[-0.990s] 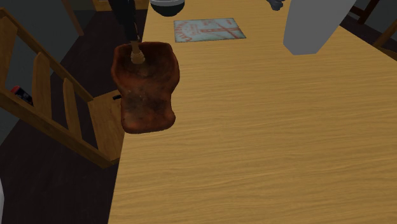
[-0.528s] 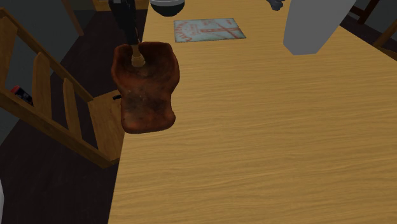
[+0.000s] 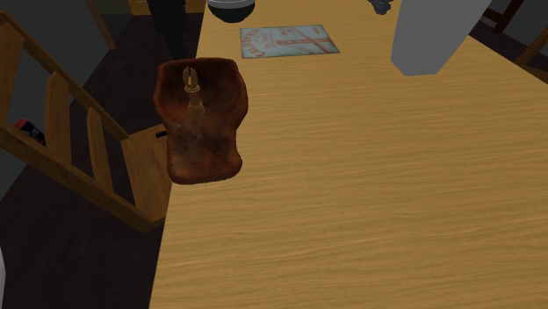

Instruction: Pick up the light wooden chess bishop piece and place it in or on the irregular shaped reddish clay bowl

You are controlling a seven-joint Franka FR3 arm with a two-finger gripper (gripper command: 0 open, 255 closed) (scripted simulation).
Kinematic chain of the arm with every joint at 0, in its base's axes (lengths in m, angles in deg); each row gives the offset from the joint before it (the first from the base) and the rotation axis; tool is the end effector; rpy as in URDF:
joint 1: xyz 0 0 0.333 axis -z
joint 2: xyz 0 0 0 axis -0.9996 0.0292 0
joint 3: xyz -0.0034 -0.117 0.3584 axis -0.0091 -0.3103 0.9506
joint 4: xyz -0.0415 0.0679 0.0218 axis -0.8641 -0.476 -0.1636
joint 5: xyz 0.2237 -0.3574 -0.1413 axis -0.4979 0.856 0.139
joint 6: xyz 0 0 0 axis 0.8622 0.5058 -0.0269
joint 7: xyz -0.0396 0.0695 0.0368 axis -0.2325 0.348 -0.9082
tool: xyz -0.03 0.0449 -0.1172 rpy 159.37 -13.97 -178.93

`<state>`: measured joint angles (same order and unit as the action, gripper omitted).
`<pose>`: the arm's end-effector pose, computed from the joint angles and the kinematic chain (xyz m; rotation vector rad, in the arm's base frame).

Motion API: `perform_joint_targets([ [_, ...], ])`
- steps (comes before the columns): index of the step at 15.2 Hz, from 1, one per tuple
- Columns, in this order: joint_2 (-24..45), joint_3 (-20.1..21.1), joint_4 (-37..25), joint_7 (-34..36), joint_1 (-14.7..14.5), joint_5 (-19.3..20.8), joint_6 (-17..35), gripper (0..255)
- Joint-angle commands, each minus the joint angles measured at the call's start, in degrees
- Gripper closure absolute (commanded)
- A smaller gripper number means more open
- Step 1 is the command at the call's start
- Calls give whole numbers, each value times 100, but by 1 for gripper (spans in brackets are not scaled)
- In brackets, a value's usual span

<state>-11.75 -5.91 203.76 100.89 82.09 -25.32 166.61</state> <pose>0.3289 0.2913 0.6188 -3.0980 0.3888 0.0370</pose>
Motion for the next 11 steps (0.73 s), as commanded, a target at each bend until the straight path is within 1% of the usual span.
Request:
perform_joint_targets([
  [1, 68, -36, -343, 25, 27, 46, -280, 0],
  [3, 163, -71, -761, 59, 57, 96, -606, 0],
  [11, 163, -71, -761, 59, 57, 96, -606, 0],
])
